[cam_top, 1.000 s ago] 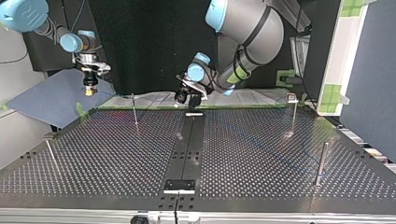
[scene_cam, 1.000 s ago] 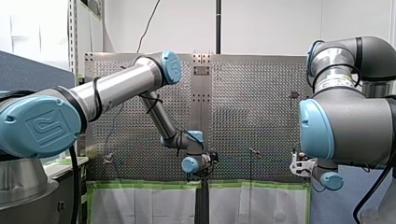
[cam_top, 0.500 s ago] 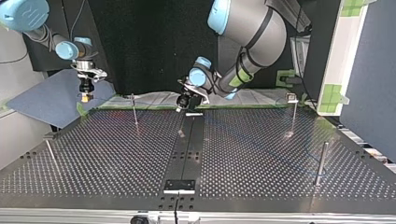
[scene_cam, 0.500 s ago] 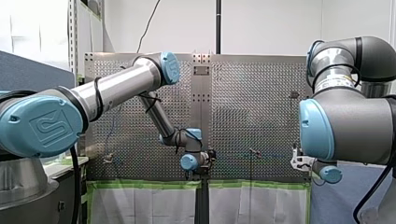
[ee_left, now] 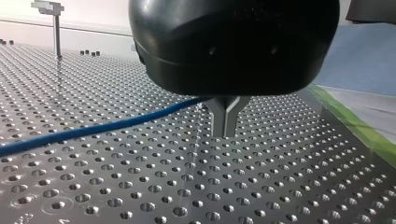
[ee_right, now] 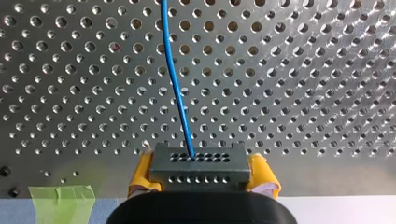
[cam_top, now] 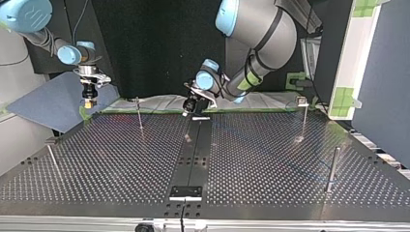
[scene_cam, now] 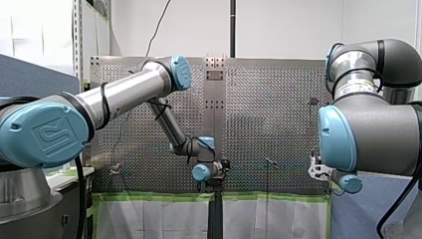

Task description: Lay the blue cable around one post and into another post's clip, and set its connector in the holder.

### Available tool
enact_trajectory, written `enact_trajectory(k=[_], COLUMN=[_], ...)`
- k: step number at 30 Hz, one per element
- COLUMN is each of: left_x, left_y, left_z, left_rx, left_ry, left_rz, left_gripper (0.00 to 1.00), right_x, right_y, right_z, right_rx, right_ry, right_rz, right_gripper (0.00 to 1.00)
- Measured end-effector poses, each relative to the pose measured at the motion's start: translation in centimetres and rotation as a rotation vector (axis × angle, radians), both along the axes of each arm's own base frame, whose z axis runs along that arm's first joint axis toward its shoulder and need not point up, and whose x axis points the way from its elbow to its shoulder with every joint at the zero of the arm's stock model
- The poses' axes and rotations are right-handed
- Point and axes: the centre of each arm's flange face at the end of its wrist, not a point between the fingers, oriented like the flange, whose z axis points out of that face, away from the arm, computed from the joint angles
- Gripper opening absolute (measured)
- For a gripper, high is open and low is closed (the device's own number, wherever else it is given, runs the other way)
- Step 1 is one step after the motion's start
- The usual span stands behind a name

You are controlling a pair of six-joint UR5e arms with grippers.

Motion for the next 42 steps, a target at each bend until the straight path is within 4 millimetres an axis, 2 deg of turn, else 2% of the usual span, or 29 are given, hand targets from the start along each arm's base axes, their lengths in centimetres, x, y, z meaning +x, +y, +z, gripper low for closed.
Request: enact_trajectory(k=[9,11,12,14,15,16,26,32,42], left_x=[-0.5,-0.7,-0.8,-1.0,-1.1,-1.2,-2.8,-4.1,-5.5], left_y=[-0.2,-0.3,-0.4,-0.5,-0.6,-0.6,-1.5,-2.6,-5.6], left_z=[-0.2,-0.3,-0.4,-0.4,-0.4,-0.4,-0.8,-0.3,4.4], left_rx=[0.013,0.017,0.018,0.017,0.018,0.021,0.086,0.113,0.088], left_ry=[0.023,0.034,0.039,0.052,0.057,0.063,0.106,0.122,0.069], left_rz=[-0.011,-0.022,-0.027,-0.037,-0.042,-0.049,-0.088,-0.12,-0.172], left_gripper=[0.0,0.32,0.32,0.93,0.93,1.0,1.0,1.0,1.0], right_x=[0.2,0.2,0.2,0.2,0.3,0.3,0.7,0.9,1.0], right_y=[0.0,0.0,0.1,0.1,0.1,0.1,0.2,0.2,0.3], right_z=[0.0,0.0,0.0,0.0,0.0,0.0,0.0,-0.1,-0.1], right_rx=[0.001,0.001,0.001,0.001,0.001,0.001,0.004,0.007,0.01], right_ry=[-0.001,-0.001,-0.001,-0.001,-0.001,-0.001,0.001,0.001,0.0], right_rz=[0.003,0.004,0.004,0.005,0.006,0.007,0.014,0.017,0.018], right_gripper=[0.24,0.24,0.24,0.24,0.24,0.24,0.24,0.24,0.24])
